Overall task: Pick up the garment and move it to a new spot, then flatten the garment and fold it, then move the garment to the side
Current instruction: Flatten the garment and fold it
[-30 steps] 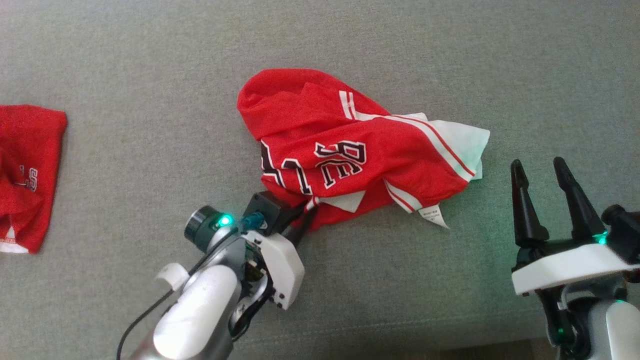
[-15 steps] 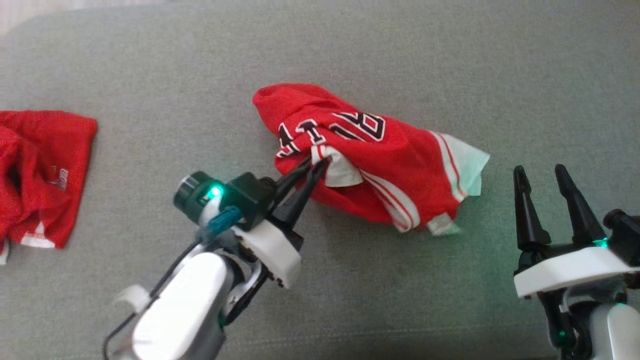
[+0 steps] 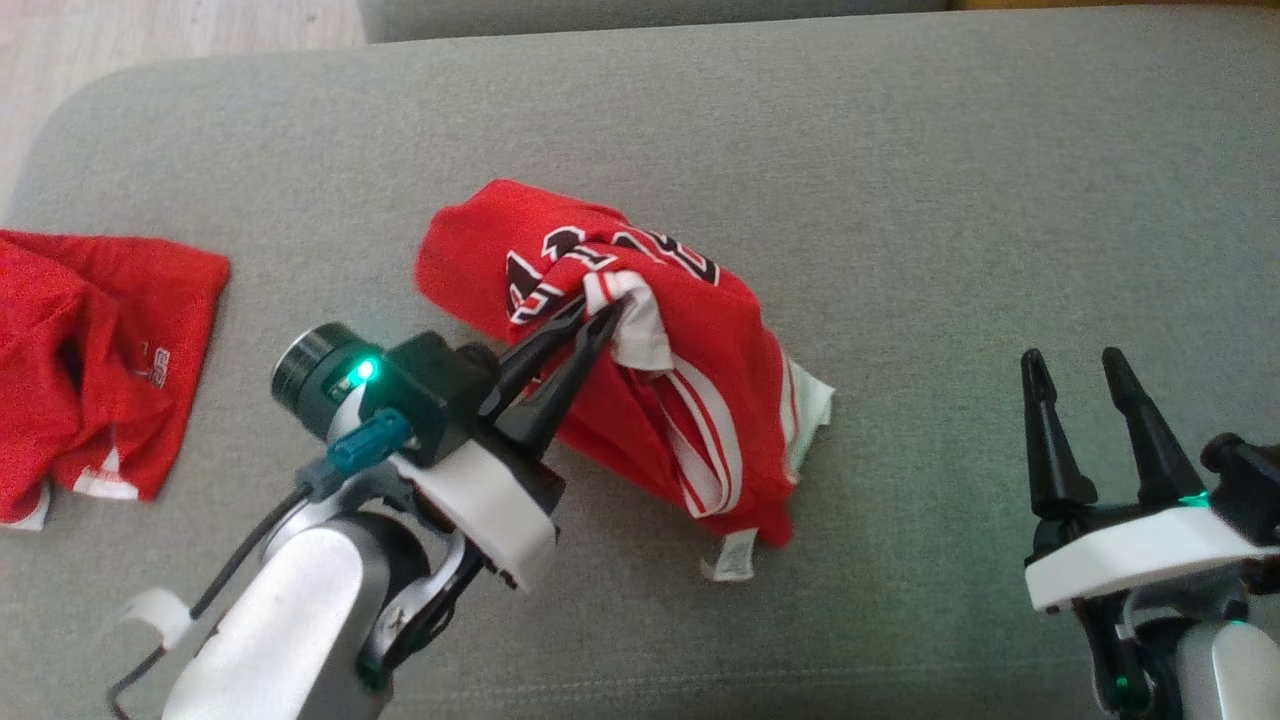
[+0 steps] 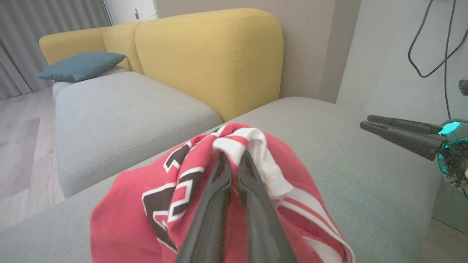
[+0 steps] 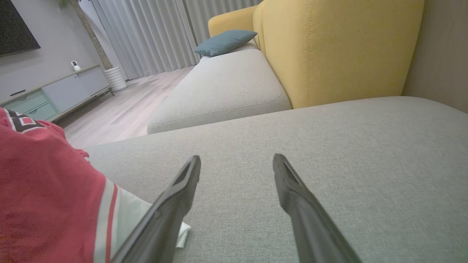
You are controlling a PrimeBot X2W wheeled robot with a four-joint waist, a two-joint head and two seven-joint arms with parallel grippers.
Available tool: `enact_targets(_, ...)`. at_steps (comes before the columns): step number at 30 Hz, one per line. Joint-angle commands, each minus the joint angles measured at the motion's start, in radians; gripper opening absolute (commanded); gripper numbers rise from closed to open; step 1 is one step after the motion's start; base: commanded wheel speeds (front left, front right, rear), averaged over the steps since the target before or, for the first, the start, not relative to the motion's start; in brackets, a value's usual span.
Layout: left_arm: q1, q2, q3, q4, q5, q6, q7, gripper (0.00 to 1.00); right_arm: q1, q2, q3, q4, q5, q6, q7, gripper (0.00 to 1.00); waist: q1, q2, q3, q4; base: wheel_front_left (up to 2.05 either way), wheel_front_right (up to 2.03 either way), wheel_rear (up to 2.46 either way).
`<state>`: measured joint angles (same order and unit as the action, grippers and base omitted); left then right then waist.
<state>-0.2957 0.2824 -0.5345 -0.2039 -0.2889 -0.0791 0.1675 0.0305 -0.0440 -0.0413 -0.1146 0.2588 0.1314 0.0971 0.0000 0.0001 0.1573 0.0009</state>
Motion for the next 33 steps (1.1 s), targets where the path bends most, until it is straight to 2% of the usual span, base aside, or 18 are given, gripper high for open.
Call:
enact_targets(1,-0.072,0.007,0.042,-0.051,-0.006,0.002,0.005,0.0,-0.014,-0.006,0.024,-0.031,0.008,-0.001,0.001,1.0,0.0,-0.0001,-0.004,-0.008,0.0,0.0,0.0)
enact_targets(5,-0.122,-0.046,0.013,-0.046,-0.03,-0.005,0.01,0.0,-0.016,-0.006,0.034,-0.03,0.011,-0.001,0.003,1.0,0.0,-0.0001,-0.004,-0.034,0.0,0.0,0.0)
enact_targets(8,-0.156,-0.089,-0.019,0.01,-0.053,-0.013,0.016,0.0,-0.017,-0.006,0.04,-0.031,0.015,-0.001,0.002,1.0,0.0,-0.0001,0.003,-0.057,0.0,0.0,0.0)
enact_targets(15,-0.224,-0.177,-0.136,0.233,-0.096,-0.039,-0.02,0.0,-0.03,-0.006,0.051,-0.031,0.02,-0.001,-0.001,1.0,0.0,-0.0001,0.041,-0.104,0.0,0.0,0.0)
enact_targets(23,-0.277,-0.22,-0.304,0.463,-0.16,-0.05,-0.123,0.0,-0.045,-0.006,0.049,-0.027,0.024,-0.001,-0.01,1.0,0.0,-0.0001,0.068,-0.116,0.0,0.0,0.0)
enact_targets(24,-0.283,-0.223,-0.323,0.475,-0.167,-0.051,-0.143,0.11,-0.046,-0.006,0.047,-0.026,0.024,-0.001,-0.011,1.0,0.0,-0.0001,0.069,-0.114,0.0,0.0,0.0)
enact_targets(25,-0.287,-0.224,-0.342,0.483,-0.174,-0.051,-0.162,1.0,-0.046,-0.006,0.047,-0.025,0.025,-0.001,-0.012,1.0,0.0,-0.0001,0.069,-0.11,0.0,0.0,0.0)
enact_targets(30,-0.287,-0.219,-0.383,0.467,-0.175,-0.051,-0.278,1.0,-0.047,-0.006,0.042,-0.025,0.018,-0.001,-0.016,1.0,0.0,-0.0001,0.057,-0.081,0.0,0.0,0.0)
enact_targets(33,-0.263,-0.189,-0.37,0.42,-0.147,-0.024,-0.348,1.0,-0.046,-0.006,0.037,-0.03,0.01,-0.001,-0.017,1.0,0.0,-0.0001,0.044,-0.056,0.0,0.0,0.0)
